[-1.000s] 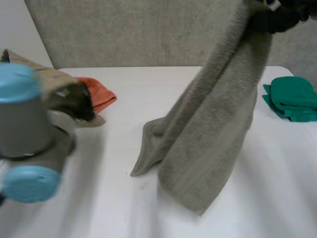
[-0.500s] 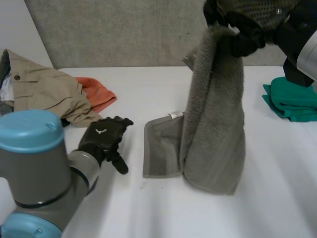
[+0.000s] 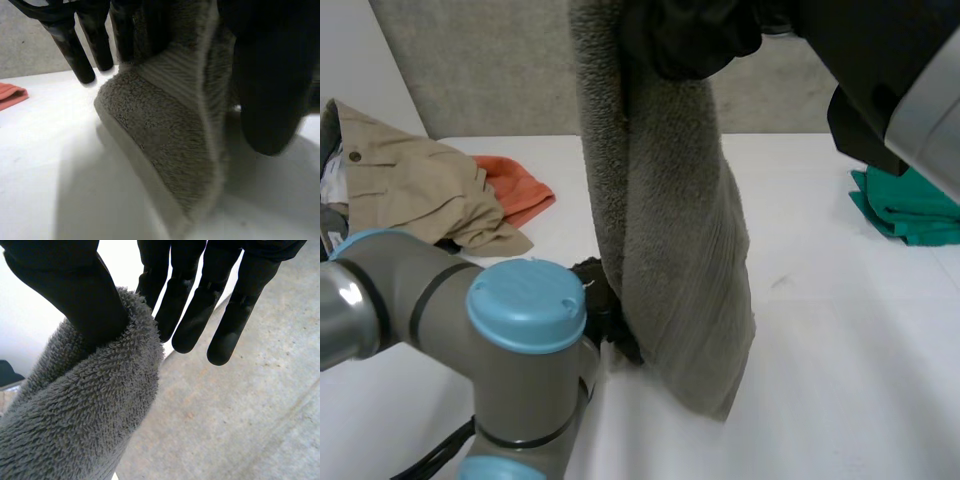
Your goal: Fold the laundry.
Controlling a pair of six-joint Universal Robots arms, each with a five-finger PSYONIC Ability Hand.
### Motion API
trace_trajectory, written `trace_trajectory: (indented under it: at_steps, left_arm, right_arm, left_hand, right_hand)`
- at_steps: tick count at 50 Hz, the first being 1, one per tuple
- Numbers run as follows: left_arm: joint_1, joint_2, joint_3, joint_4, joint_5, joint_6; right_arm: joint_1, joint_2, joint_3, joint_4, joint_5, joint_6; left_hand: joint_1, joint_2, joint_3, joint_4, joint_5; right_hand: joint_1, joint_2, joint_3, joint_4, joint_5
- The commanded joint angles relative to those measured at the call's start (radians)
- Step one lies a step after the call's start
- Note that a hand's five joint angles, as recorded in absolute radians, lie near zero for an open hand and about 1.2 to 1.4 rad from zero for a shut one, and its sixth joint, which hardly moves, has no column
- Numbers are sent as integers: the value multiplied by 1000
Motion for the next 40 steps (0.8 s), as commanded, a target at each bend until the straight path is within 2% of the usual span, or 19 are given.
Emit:
trace_trajectory:
  at_steps: [1,4,7,9,12,16,17,20,21,25,28,32,36,40]
  left_arm:
    - [33,-80,111,-14,-44,-72]
    - [55,-70,114,-46,-73,-78]
    - [93,-29,84,-89,-125,-52]
    - [136,40,39,-115,-148,4]
    - [199,126,-22,-122,-139,90]
    - [303,274,-120,-117,-30,271]
    - [343,331,-158,-116,35,351]
    - [400,405,-202,-109,132,480]
    - [433,443,-223,-108,189,570]
    - [478,496,-242,-94,267,725]
    - [484,485,-223,-77,283,801]
    - [477,375,-153,-18,268,882]
    - [463,183,37,111,222,971]
    - [446,80,262,212,203,1034]
  right_arm:
    - [24,-26,24,2,21,33]
    - [-18,-34,51,-3,18,31]
    - [-120,-33,102,-6,7,-3]
    - [-215,-29,146,-11,-13,-42]
    - [-294,-22,186,-18,-44,-75]
    - [-421,18,241,-31,-88,-119]
    - [-465,39,260,-35,-102,-134]
    - [-516,78,286,-32,-122,-158]
    - [-536,104,306,-32,-136,-173]
    - [-555,179,336,-38,-152,-222]
    - [-550,236,341,-43,-151,-253]
    - [-532,340,318,-66,-140,-291]
    - [-518,472,187,-176,-70,-290]
    - [-513,550,6,-329,22,-280]
  left_hand:
    - [1056,1073,1070,1072,1059]
    - [1101,1118,1115,1117,1104]
    - [1101,1118,1115,1117,1104]
    - [1101,1118,1115,1117,1104]
    - [1101,1118,1115,1117,1104]
    - [1101,1118,1115,1117,1104]
    - [1101,1118,1115,1117,1104]
    - [1101,1118,1115,1117,1104]
    - [1101,1118,1115,1117,1104]
    - [1101,1118,1115,1117,1104]
    - [1101,1118,1115,1117,1104]
    - [1101,1118,1115,1117,1104]
    - [1101,1118,1115,1117,1104]
    - [1101,1118,1115,1117,1104]
  right_hand:
    - [294,231,209,199,248]
    - [294,231,209,199,248]
    - [294,231,209,199,248]
    - [294,231,209,199,248]
    - [294,231,209,199,248]
    - [294,231,209,199,248]
    - [294,231,209,199,248]
    - [294,231,209,199,248]
    - [294,231,209,199,248]
    - [294,231,209,199,248]
    - [294,231,209,199,248]
    - [294,231,209,199,248]
    - [294,231,209,199,248]
    - [294,231,209,199,248]
